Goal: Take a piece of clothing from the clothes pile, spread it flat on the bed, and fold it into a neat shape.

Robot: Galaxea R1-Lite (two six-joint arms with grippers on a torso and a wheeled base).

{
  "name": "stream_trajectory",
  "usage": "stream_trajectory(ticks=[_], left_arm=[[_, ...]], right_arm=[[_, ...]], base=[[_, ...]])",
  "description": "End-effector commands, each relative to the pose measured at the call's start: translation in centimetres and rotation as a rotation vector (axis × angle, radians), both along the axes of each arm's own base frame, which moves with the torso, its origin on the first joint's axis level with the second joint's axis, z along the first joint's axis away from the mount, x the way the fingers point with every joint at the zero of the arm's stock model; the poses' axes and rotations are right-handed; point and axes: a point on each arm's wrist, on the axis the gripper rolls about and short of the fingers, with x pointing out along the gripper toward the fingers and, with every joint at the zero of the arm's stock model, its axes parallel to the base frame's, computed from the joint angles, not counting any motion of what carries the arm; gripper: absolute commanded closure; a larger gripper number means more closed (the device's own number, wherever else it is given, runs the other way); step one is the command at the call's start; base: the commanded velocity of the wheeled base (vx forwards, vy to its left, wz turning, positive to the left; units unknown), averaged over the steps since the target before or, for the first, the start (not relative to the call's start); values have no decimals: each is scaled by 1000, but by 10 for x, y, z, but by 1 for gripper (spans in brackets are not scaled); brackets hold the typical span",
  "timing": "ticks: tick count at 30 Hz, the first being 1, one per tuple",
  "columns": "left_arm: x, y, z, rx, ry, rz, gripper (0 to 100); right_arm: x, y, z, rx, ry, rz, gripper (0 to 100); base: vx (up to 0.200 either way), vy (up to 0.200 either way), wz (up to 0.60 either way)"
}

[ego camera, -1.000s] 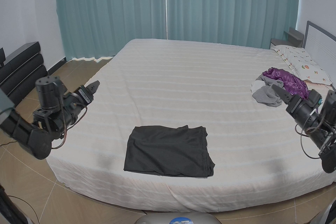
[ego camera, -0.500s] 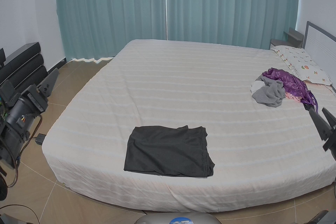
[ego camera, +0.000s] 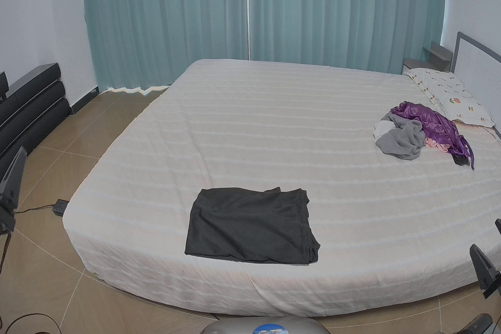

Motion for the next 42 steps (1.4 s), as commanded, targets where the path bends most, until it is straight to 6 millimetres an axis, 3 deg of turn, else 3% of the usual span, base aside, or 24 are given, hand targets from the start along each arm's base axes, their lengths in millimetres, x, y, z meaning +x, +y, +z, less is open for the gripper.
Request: stream_trajectory(ticks=[1, 8, 16, 19, 24, 26, 34, 35, 42], left_arm=[[-74, 20, -22, 40, -133, 152, 0], [-105, 20, -31, 22, -276, 233, 0], [-118, 16, -40, 43, -324, 284, 0], [-115, 16, -46, 40, -309, 277, 0], [-105, 14, -61, 82, -294, 211, 0], [-98, 13, -75, 112, -287, 156, 0], [-95, 11, -79, 142, -246, 83, 0], [-92, 10, -85, 160, -187, 35, 0], [-85, 9, -103, 173, 1, -22, 0]], right_arm=[[-31, -1, -5, -25, -163, 5, 0], [-49, 0, -7, -56, -290, -13, 0], [-45, 0, -13, -97, -317, -44, 0], [-39, 0, -23, -161, -374, -56, 0], [-39, 0, -23, -174, -382, -59, 0], [-38, 0, -26, -171, -352, -59, 0], [-34, 0, -42, -171, -189, -47, 0], [-33, 0, -50, -171, -112, -67, 0], [-33, -1, -50, -120, -100, -82, 0]], base=[[0, 0, 0], [0, 0, 0], [0, 0, 0], [0, 0, 0], [0, 0, 0], [0, 0, 0], [0, 0, 0], [0, 0, 0], [0, 0, 0]])
